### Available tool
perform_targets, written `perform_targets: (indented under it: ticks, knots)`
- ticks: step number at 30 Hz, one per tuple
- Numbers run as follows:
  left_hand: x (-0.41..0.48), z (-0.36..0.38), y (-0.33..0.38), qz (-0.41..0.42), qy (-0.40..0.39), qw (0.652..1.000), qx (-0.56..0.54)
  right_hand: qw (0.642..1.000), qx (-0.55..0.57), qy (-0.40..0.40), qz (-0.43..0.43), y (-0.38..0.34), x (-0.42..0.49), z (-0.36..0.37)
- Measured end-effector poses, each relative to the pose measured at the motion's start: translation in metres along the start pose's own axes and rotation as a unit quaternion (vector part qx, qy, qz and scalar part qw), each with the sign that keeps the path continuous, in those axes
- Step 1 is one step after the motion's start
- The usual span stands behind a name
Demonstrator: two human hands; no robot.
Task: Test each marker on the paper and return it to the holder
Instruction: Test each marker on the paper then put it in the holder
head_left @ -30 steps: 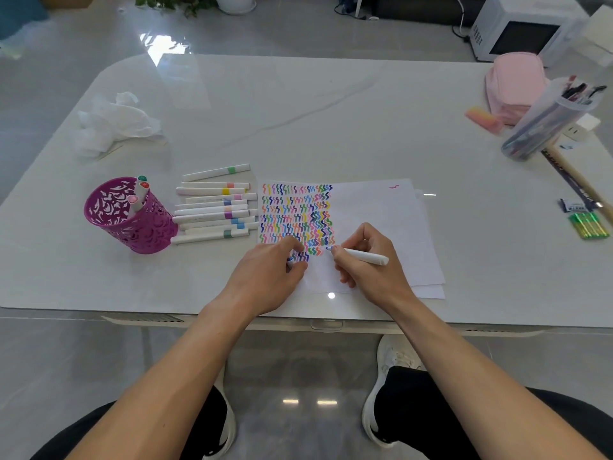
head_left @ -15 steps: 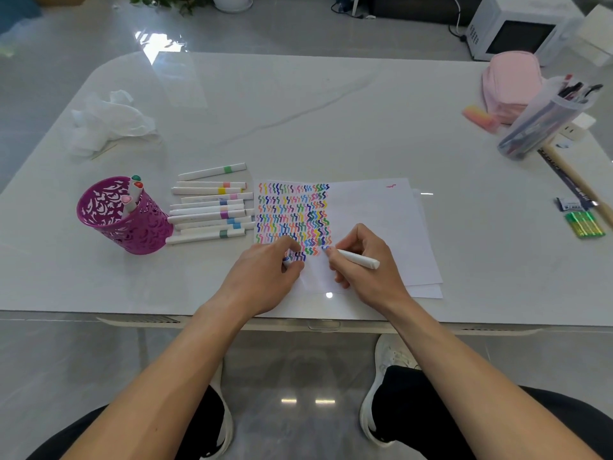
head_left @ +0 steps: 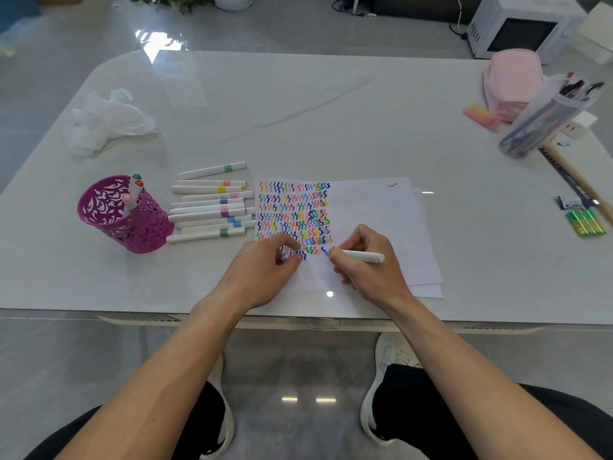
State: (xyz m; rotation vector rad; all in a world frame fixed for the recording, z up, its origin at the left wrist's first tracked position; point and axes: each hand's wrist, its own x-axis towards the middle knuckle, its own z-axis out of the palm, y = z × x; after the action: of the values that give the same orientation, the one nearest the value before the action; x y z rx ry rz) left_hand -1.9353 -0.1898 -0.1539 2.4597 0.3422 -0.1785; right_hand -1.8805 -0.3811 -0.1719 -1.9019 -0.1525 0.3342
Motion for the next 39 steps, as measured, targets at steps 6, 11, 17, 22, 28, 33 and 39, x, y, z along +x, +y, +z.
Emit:
perform_targets:
  ticks: [6, 11, 17, 22, 28, 33, 39]
  knots:
    - [-0.001, 0.000, 0.000, 0.000, -0.008, 1.000, -0.010, 0.995, 0.101, 0.019, 0.006, -0.005, 0.000, -0.005]
    - [0.000, -0.007, -0.003, 0.004, -0.039, 0.998, -0.041, 0.979, 0.185, 0.085, 0.021, -0.012, 0.003, -0.017]
    - [-0.008, -0.015, -0.002, -0.001, -0.014, 0.992, -0.123, 0.974, 0.214, 0.072, -0.008, -0.014, 0.001, -0.016]
    - [-0.012, -0.021, 0.002, -0.014, -0.018, 0.970, -0.241, 0.975, 0.220, 0.033, -0.010, -0.021, -0.002, -0.015]
    - [-0.013, -0.016, 0.006, -0.044, -0.012, 0.921, -0.386, 0.973, 0.229, -0.016, -0.033, -0.028, -0.007, -0.015]
    - [-0.016, -0.013, 0.016, -0.053, -0.035, 0.866, -0.496, 0.974, 0.219, -0.036, -0.037, -0.028, -0.009, -0.013]
    - [-0.015, -0.013, 0.016, -0.053, -0.048, 0.860, -0.506, 0.975, 0.219, -0.029, -0.027, -0.030, -0.008, -0.013]
